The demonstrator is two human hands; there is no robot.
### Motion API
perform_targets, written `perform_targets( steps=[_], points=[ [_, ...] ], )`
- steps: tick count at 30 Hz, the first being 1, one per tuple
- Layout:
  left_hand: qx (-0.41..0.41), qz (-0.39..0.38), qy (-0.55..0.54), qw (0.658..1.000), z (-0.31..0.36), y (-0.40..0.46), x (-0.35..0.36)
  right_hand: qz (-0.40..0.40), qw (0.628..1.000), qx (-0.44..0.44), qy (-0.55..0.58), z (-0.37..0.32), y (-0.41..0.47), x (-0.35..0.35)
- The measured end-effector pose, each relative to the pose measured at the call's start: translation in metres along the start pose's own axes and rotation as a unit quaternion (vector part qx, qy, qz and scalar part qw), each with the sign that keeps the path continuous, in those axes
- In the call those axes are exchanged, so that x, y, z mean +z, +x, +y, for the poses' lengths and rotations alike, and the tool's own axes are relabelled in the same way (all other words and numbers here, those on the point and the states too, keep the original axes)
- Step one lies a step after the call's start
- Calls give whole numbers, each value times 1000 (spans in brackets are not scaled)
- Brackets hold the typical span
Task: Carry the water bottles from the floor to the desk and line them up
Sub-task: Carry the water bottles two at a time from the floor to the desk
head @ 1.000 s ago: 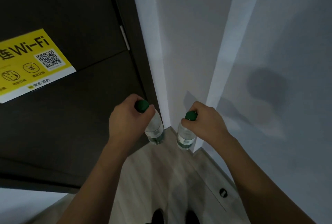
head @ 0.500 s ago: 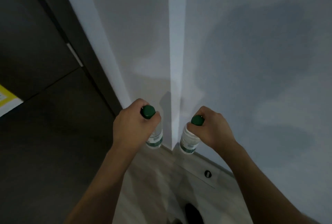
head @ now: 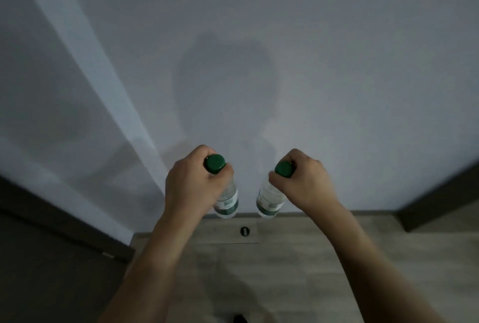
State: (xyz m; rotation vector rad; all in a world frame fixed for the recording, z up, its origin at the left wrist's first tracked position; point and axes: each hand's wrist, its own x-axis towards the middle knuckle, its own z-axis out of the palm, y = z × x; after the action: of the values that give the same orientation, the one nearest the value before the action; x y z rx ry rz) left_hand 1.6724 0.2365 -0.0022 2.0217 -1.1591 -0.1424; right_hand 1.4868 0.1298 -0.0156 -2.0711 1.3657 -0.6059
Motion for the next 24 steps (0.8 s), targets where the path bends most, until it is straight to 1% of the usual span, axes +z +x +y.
perform_targets(
  steps=[4, 7, 10, 14, 20, 24],
  points=[
    [68, -42, -2, 997, 45, -7, 39, 49, 998, 41, 10, 43, -23, -45],
    [113, -79, -10, 990, 90, -20, 77, 91, 994, 65, 23, 84, -46, -90],
    [150, -115, -24, 982, 141, -39, 119, 136, 986, 98, 6, 131, -78, -139],
    [183, -151, -54, 970, 216, -81, 178, 193, 969, 151, -17, 200, -129, -208],
    [243, -199, -85, 945, 324, -149, 263, 259, 944, 204, -22, 293, -207, -299],
    [303, -240, -102, 917, 399, -202, 313, 315, 917, 243, -40, 348, -260, -359]
  ],
)
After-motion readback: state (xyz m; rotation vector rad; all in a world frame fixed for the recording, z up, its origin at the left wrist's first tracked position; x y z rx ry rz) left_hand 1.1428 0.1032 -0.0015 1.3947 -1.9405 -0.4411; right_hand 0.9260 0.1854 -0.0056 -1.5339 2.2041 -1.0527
